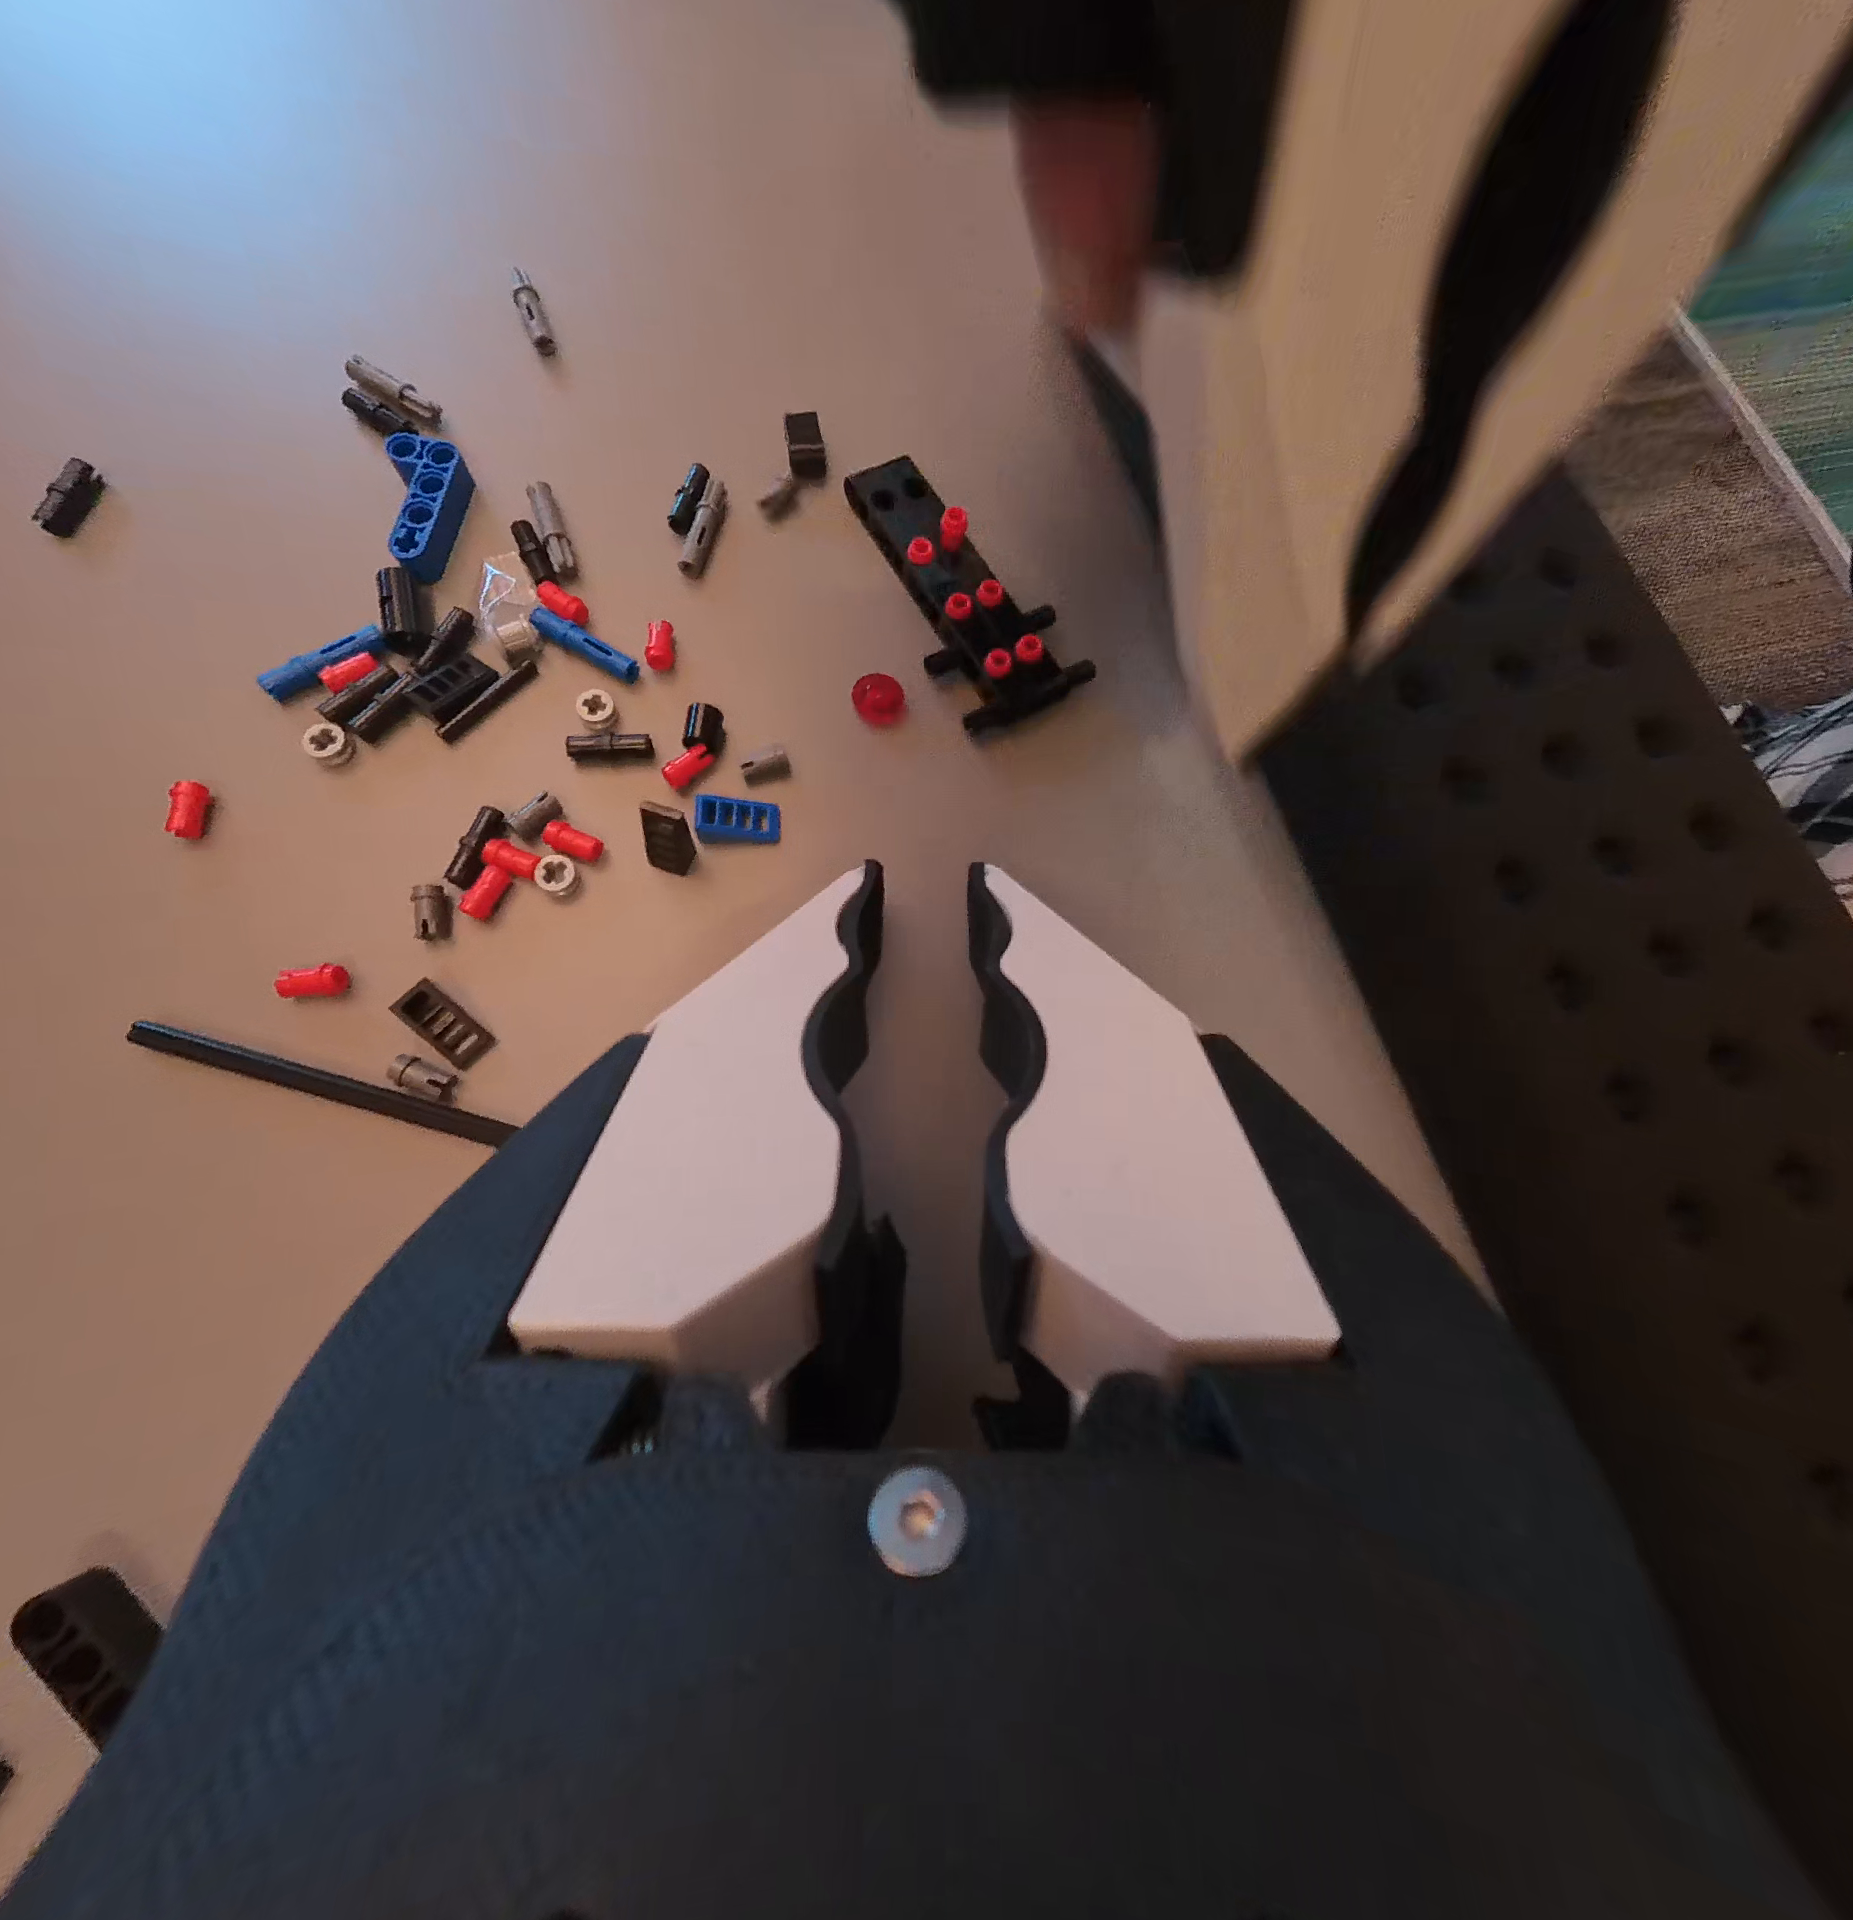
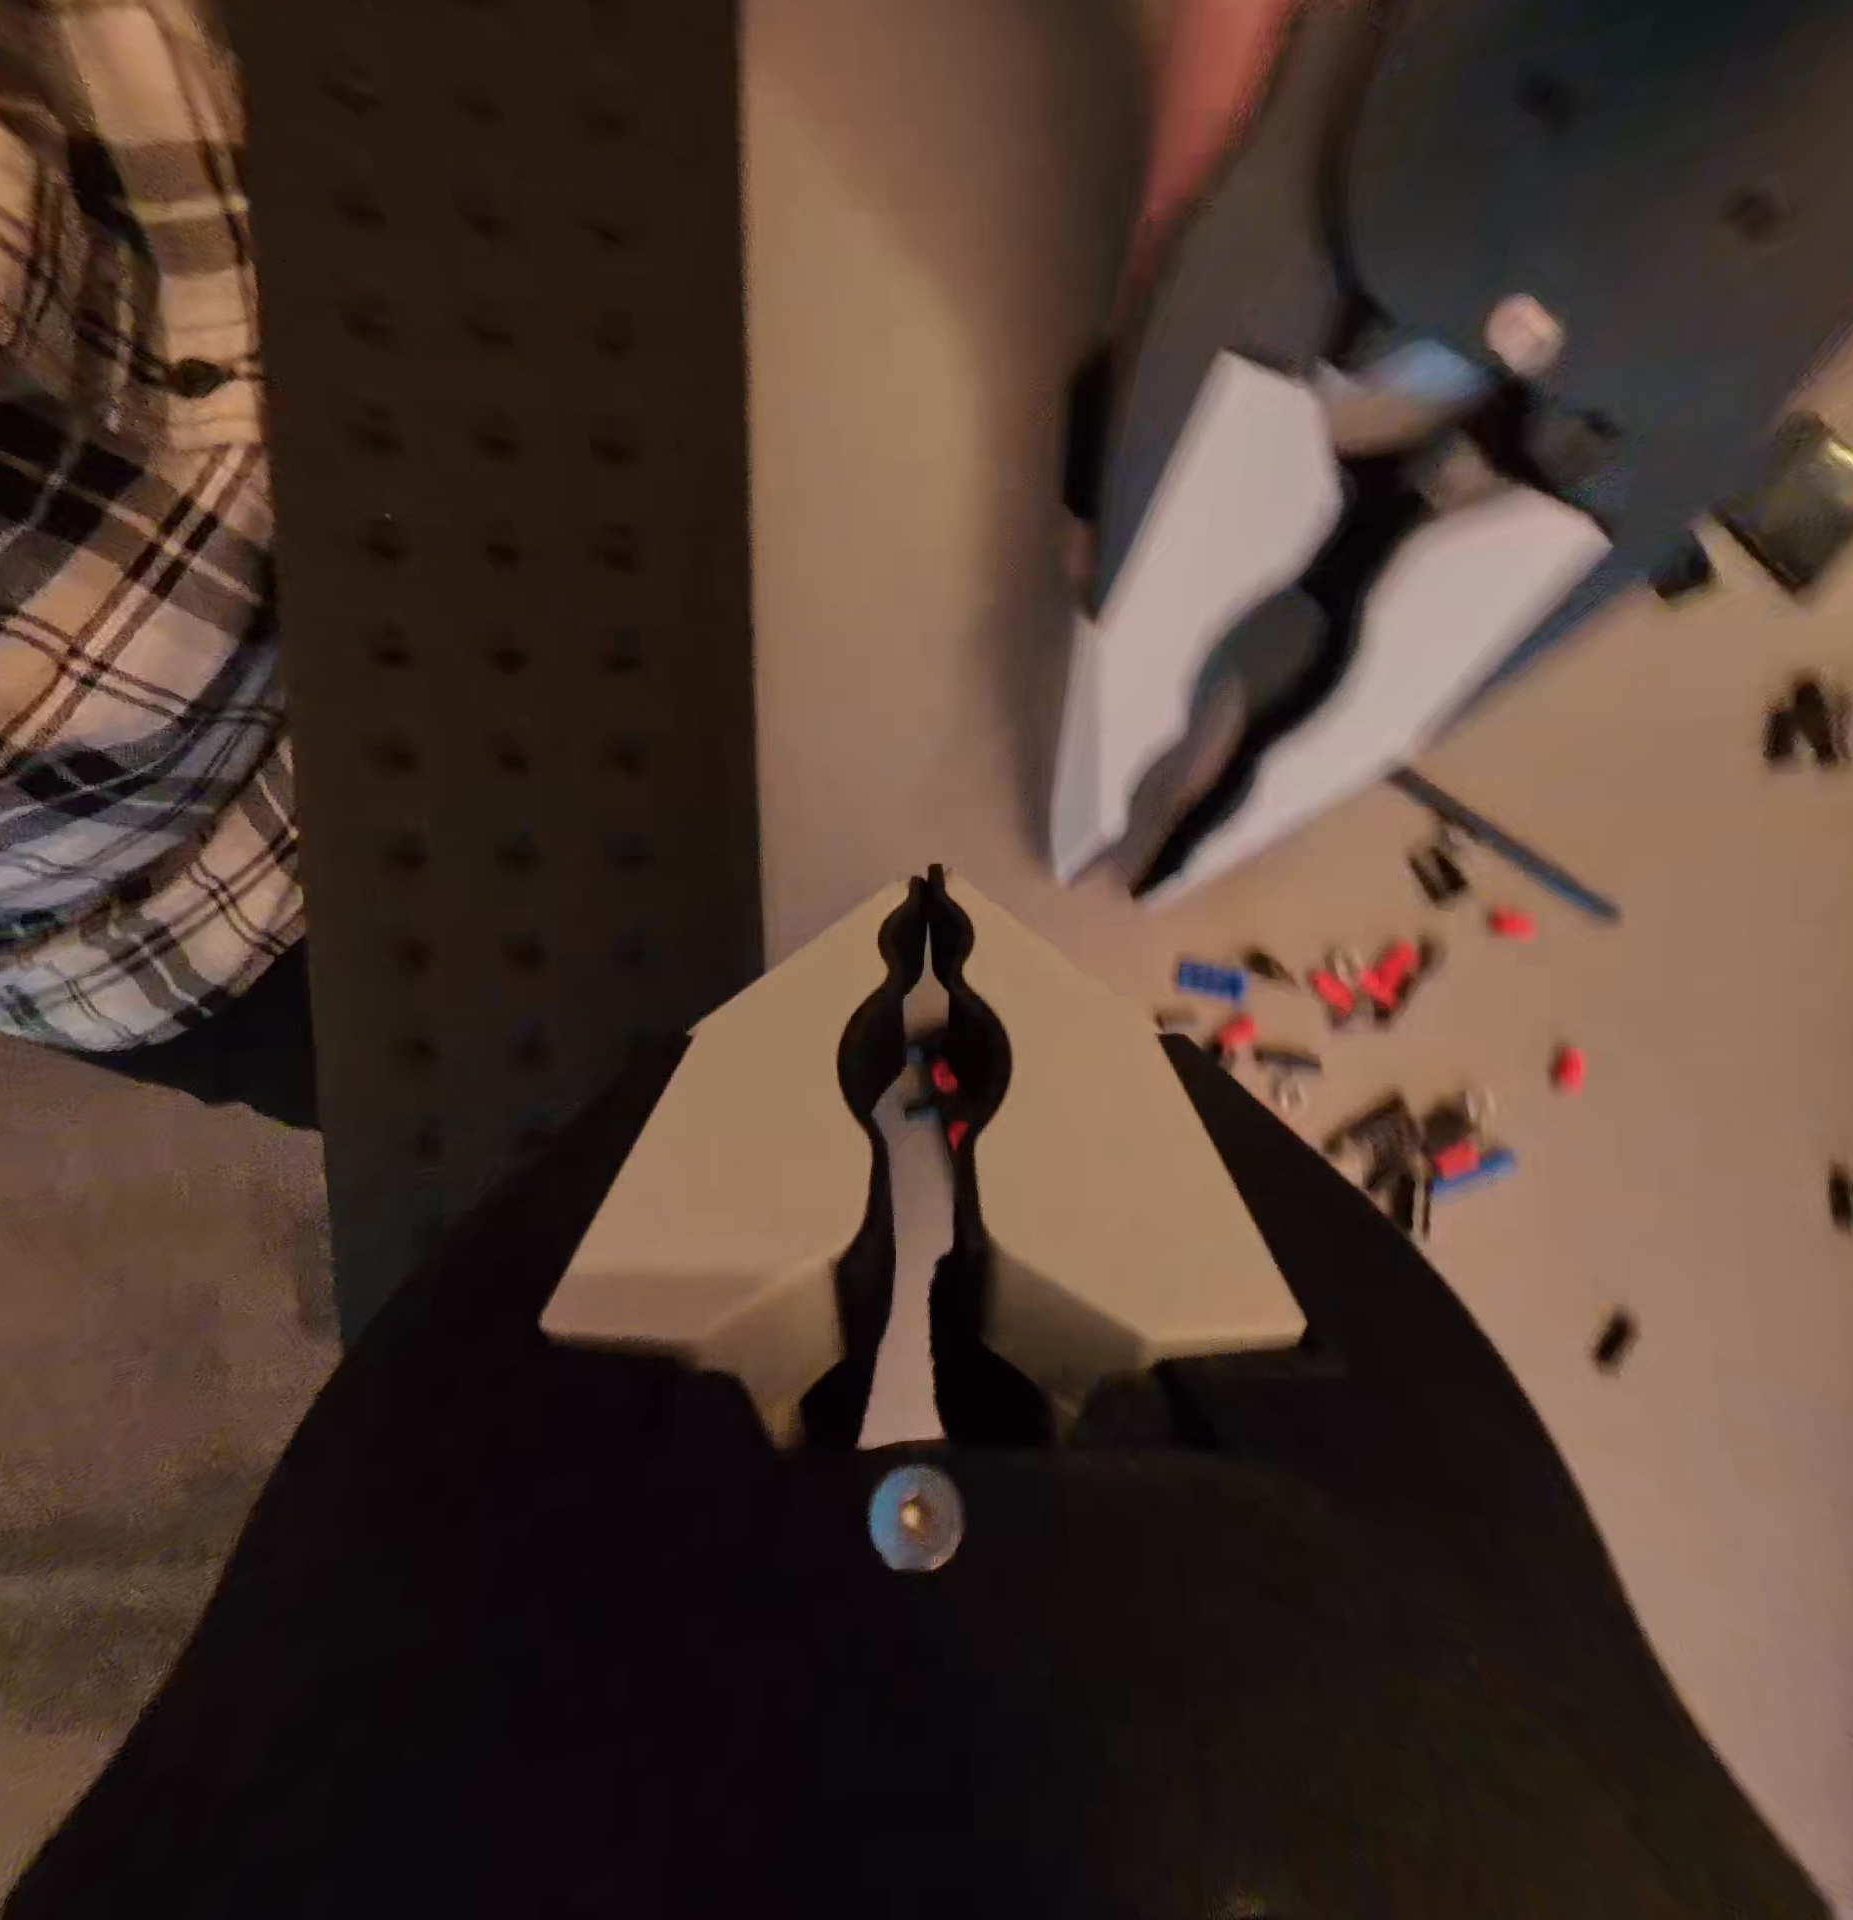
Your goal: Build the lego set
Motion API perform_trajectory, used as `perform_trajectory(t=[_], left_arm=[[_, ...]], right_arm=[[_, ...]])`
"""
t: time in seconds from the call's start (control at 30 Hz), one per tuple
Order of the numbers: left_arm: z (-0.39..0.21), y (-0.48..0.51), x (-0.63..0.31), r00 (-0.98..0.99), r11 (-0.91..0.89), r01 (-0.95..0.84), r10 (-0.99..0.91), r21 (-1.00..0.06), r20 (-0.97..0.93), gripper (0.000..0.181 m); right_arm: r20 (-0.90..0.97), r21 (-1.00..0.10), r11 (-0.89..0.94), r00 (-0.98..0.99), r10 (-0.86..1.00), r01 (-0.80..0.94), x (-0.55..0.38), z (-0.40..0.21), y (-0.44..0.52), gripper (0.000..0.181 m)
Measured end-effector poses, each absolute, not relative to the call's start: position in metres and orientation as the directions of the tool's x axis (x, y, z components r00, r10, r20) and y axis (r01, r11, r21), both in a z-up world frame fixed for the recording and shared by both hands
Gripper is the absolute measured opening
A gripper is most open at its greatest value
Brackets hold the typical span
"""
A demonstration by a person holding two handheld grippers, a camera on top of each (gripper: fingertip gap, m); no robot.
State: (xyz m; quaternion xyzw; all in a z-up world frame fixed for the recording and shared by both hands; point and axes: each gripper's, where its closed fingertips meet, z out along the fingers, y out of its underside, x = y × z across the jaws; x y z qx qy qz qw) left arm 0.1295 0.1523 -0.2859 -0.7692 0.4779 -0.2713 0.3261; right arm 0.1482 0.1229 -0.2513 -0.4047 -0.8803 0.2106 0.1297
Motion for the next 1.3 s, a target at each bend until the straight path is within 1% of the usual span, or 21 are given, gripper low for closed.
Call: perform_trajectory(t=[0.13, 0.2, 0.27, 0.37, 0.43, 0.53, 0.57, 0.6, 0.67, 0.73, 0.87, 0.93, 0.97, 1.0, 1.03, 1.13, 1.3], left_arm=[[-0.283, 0.153, 0.133, 0.392, -0.318, -0.548, -0.914, -0.773, 0.098, 0.014], [-0.279, 0.154, 0.139, 0.391, -0.304, -0.537, -0.916, -0.787, 0.087, 0.015], [-0.275, 0.156, 0.146, 0.397, -0.282, -0.547, -0.916, -0.788, 0.052, 0.018], [-0.267, 0.156, 0.162, 0.396, -0.232, -0.545, -0.918, -0.806, -0.004, 0.021], [-0.268, 0.157, 0.172, 0.394, -0.199, -0.575, -0.917, -0.794, -0.055, 0.021], [-0.276, 0.158, 0.182, 0.39, -0.196, -0.606, -0.918, -0.771, -0.074, 0.019], [-0.281, 0.16, 0.183, 0.395, -0.201, -0.617, -0.915, -0.761, -0.079, 0.018], [-0.286, 0.16, 0.183, 0.391, -0.205, -0.626, -0.917, -0.752, -0.076, 0.017], [-0.287, 0.159, 0.186, 0.391, -0.231, -0.597, -0.92, -0.768, -0.028, 0.014], [-0.287, 0.159, 0.187, 0.385, -0.23, -0.603, -0.923, -0.764, -0.025, 0.013], [-0.287, 0.157, 0.187, 0.381, -0.226, -0.607, -0.924, -0.762, -0.029, 0.012], [-0.287, 0.154, 0.188, 0.371, -0.229, -0.609, -0.929, -0.759, -0.018, 0.012], [-0.287, 0.153, 0.188, 0.368, -0.232, -0.614, -0.93, -0.754, -0.013, 0.012], [-0.287, 0.151, 0.187, 0.362, -0.231, -0.624, -0.932, -0.747, -0.014, 0.01], [-0.287, 0.147, 0.185, 0.351, -0.228, -0.635, -0.936, -0.738, -0.012, 0.006], [-0.288, 0.136, 0.178, 0.326, -0.243, -0.657, -0.945, -0.713, 0.021, 0.003], [-0.288, 0.117, 0.153, 0.323, -0.266, -0.706, -0.946, -0.656, 0.036, 0.003]], right_arm=[[0.096, -0.477, 0.454, -0.469, 0.878, 0.753, 0.183, -0.242, 0.165, 0.0], [0.097, -0.505, 0.391, -0.399, 0.912, 0.77, 0.196, -0.242, 0.174, 0.001], [0.101, -0.508, 0.352, -0.351, 0.931, 0.786, 0.203, -0.25, 0.18, 0.001], [0.112, -0.52, 0.345, -0.337, 0.935, 0.781, 0.199, -0.264, 0.177, 0.0], [0.119, -0.517, 0.337, -0.324, 0.939, 0.787, 0.192, -0.27, 0.176, 0.0], [0.118, -0.491, 0.329, -0.313, 0.942, 0.806, 0.194, -0.282, 0.181, 0.0], [0.105, -0.505, 0.32, -0.311, 0.945, 0.802, 0.195, -0.282, 0.18, 0.0], [0.095, -0.513, 0.32, -0.317, 0.944, 0.797, 0.196, -0.282, 0.178, 0.0], [0.094, -0.519, 0.315, -0.314, 0.945, 0.794, 0.198, -0.283, 0.178, 0.0], [0.083, -0.527, 0.304, -0.308, 0.948, 0.794, 0.199, -0.285, 0.178, 0.0], [0.07, -0.582, 0.274, -0.288, 0.955, 0.766, 0.197, -0.288, 0.178, 0.0], [0.06, -0.582, 0.265, -0.284, 0.957, 0.769, 0.197, -0.287, 0.176, 0.0], [0.047, -0.603, 0.246, -0.274, 0.961, 0.759, 0.195, -0.283, 0.175, 0.0], [0.028, -0.646, 0.218, -0.263, 0.964, 0.732, 0.193, -0.275, 0.173, 0.0], [0.026, -0.669, 0.201, -0.248, 0.968, 0.716, 0.193, -0.269, 0.173, 0.0], [0.073, -0.631, 0.193, -0.19, 0.979, 0.751, 0.202, -0.273, 0.184, 0.001], [0.112, -0.637, 0.224, -0.199, 0.974, 0.738, 0.193, -0.27, 0.176, 0.005]])
